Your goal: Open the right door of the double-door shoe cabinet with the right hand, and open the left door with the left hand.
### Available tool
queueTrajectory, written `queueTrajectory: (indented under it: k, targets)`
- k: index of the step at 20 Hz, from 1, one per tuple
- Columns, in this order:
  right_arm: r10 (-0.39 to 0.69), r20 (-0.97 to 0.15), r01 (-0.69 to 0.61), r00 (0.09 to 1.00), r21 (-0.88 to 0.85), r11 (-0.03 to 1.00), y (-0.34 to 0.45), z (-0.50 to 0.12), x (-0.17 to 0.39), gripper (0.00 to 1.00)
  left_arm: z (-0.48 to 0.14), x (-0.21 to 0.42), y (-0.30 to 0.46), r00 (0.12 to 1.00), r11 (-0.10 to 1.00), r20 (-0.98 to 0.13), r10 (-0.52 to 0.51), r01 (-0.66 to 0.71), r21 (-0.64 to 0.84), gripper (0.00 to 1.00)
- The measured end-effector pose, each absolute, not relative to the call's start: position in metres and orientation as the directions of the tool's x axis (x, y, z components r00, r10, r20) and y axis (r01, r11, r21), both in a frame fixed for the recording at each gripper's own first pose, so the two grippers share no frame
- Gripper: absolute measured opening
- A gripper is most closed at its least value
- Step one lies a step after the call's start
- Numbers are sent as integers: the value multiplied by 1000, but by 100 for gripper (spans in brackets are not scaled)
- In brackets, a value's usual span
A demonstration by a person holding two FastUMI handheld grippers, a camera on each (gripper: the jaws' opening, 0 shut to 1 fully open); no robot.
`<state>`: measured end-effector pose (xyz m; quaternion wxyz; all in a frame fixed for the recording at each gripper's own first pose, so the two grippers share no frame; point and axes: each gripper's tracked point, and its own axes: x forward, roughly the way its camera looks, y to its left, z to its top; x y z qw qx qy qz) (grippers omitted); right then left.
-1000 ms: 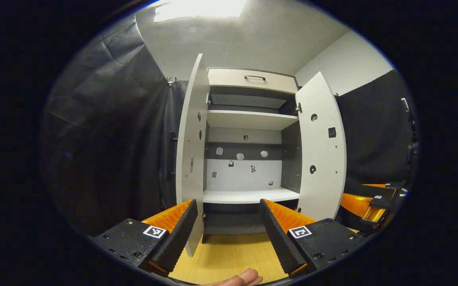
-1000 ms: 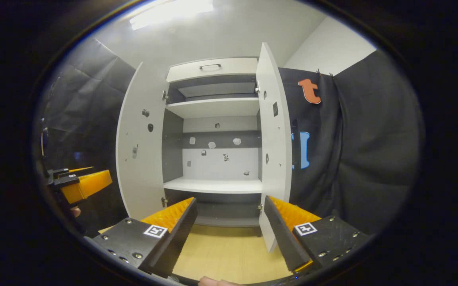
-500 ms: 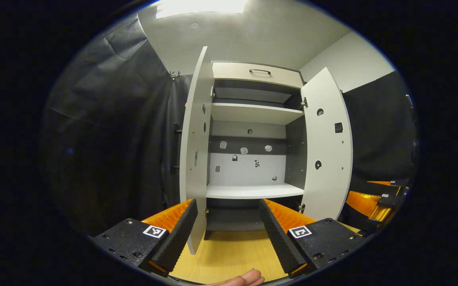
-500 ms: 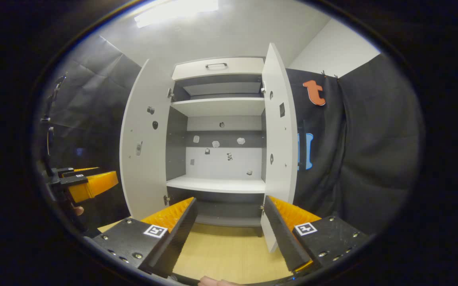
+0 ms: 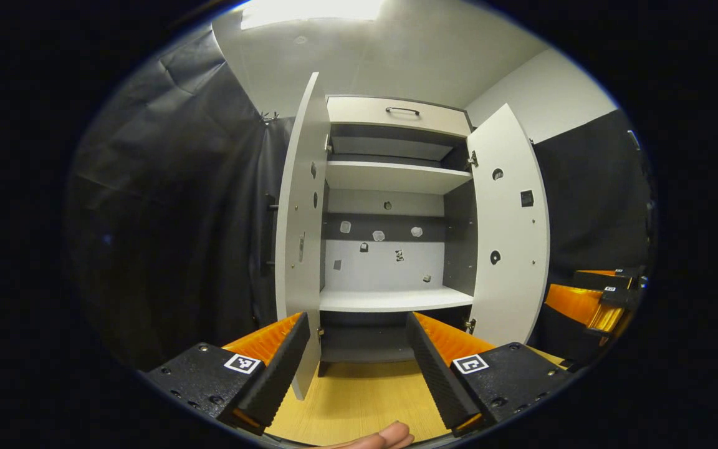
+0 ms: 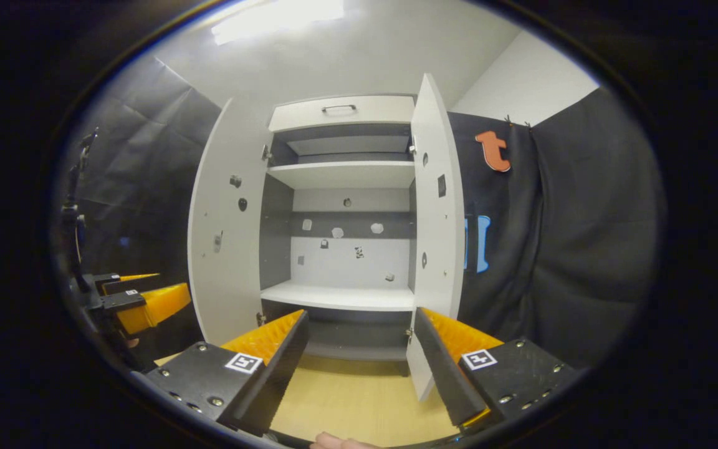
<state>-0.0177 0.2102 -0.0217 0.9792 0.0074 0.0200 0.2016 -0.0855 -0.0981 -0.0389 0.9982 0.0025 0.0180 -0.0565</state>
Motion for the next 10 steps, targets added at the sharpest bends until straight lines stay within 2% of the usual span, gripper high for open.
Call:
queueTrajectory:
  k: [1,9,10]
  targets:
    - [399,-29,-399,916,21,917,210,-19,-20,97,-37,-86,-98,994,994,-37,-106,106,4,96]
    - [407,31,-408,913,14,913,195,-3,-32,97,-27,-87,-119,995,994,-12,-103,102,-36,96]
    - [405,37,-406,914,15,914,191,-2,-32,97,-28,-86,-123,994,993,-11,-109,109,-40,99]
